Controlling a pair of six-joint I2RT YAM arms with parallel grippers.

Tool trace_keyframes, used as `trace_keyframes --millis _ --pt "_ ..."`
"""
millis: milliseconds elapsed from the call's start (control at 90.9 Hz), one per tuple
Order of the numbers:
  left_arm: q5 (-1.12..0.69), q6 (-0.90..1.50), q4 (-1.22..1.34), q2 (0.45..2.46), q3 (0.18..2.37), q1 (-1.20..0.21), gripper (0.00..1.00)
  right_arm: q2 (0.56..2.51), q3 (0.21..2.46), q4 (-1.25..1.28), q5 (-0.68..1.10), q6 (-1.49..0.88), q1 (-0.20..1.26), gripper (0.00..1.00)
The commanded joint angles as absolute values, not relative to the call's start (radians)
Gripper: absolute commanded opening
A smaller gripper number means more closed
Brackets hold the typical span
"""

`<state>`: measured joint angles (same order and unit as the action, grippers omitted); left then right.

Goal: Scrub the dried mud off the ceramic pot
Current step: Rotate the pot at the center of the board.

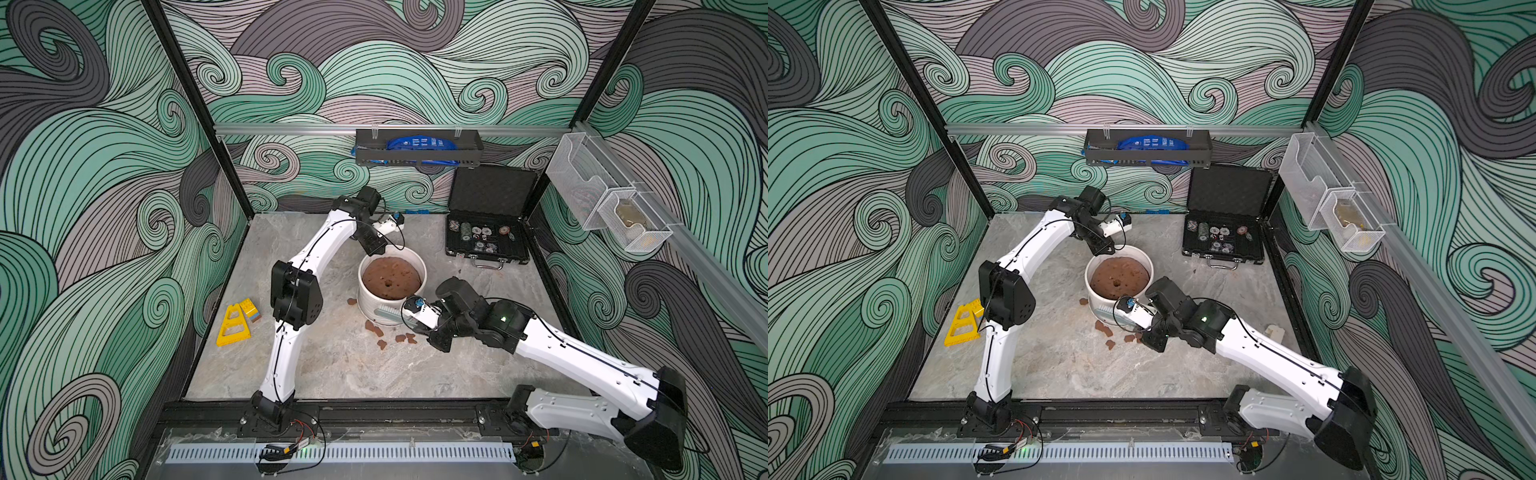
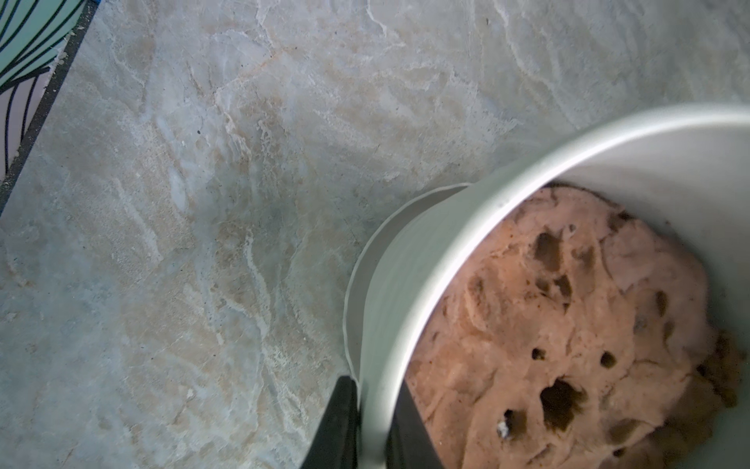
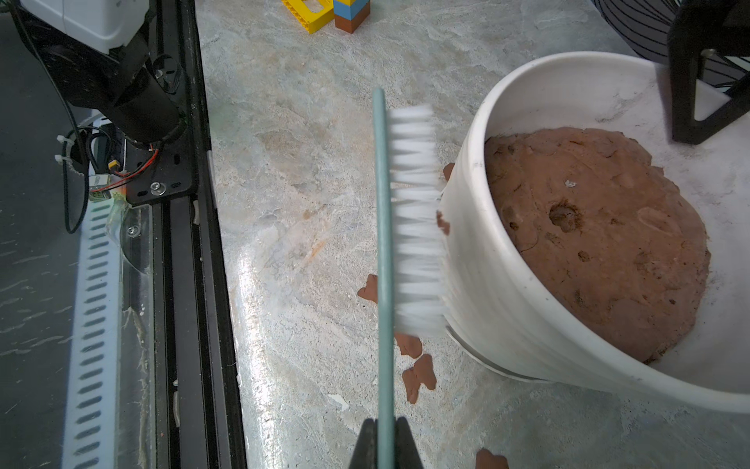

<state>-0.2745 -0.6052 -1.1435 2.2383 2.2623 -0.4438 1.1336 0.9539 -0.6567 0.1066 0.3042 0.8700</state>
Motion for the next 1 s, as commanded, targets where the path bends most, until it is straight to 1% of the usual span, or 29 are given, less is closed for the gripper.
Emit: trace_keyframes --millis 0,99,165,176,209,275,352,429,473,495,605,660,737,869,990 --pt "-0.301 -0.570 -1.105 2.205 2.288 -0.439 0.24 1.112 0.947 -0.644 0.117 0.301 0.866 0.00" --pt "-0.253 -0.499 -1.090 2.179 2.289 -0.440 0.33 1.105 0.944 -0.639 0.118 0.300 0.866 0.00" --pt "-0.229 -0.434 -1.090 2.162 2.288 -0.440 0.41 1.103 0.941 -0.632 0.125 0.299 0.865 0.00" --pt "-0.227 -0.424 -1.091 2.159 2.288 -0.440 0.43 1.103 0.939 -0.630 0.126 0.299 0.865 0.00" --pt "-0.203 -0.381 -1.096 2.149 2.288 -0.440 0.53 1.104 0.936 -0.626 0.129 0.300 0.865 0.00" --pt "-0.143 -0.276 -1.117 2.126 2.289 -0.440 0.63 1.107 0.933 -0.621 0.134 0.302 0.864 0.00" --pt "-0.084 -0.142 -1.156 2.091 2.281 -0.439 0.66 1.114 0.926 -0.613 0.140 0.308 0.864 0.00" --pt "-0.074 -0.008 -1.190 2.053 2.255 -0.440 0.68 1.119 0.923 -0.610 0.141 0.314 0.864 0.00" --pt "-0.045 0.063 -1.202 2.031 2.232 -0.442 0.75 1.123 0.923 -0.609 0.142 0.317 0.864 0.00" --pt "-0.022 0.134 -1.207 2.020 2.222 -0.446 0.76 1.122 0.923 -0.609 0.142 0.317 0.865 0.00" --pt "0.022 0.304 -1.231 1.952 2.118 -0.467 0.77 1.112 0.915 -0.589 0.141 0.313 0.864 0.00" --pt "0.044 0.356 -1.183 1.891 2.026 -0.475 0.77 1.105 0.911 -0.571 0.147 0.304 0.864 0.00" --pt "0.030 0.417 -1.129 1.816 1.912 -0.488 0.77 1.094 0.897 -0.542 0.148 0.291 0.863 0.00" --pt "0.055 0.509 -1.067 1.722 1.739 -0.506 0.74 1.077 0.876 -0.504 0.149 0.266 0.859 0.00" --pt "0.079 0.583 -1.043 1.681 1.655 -0.517 0.68 1.059 0.865 -0.482 0.151 0.247 0.855 0.00"
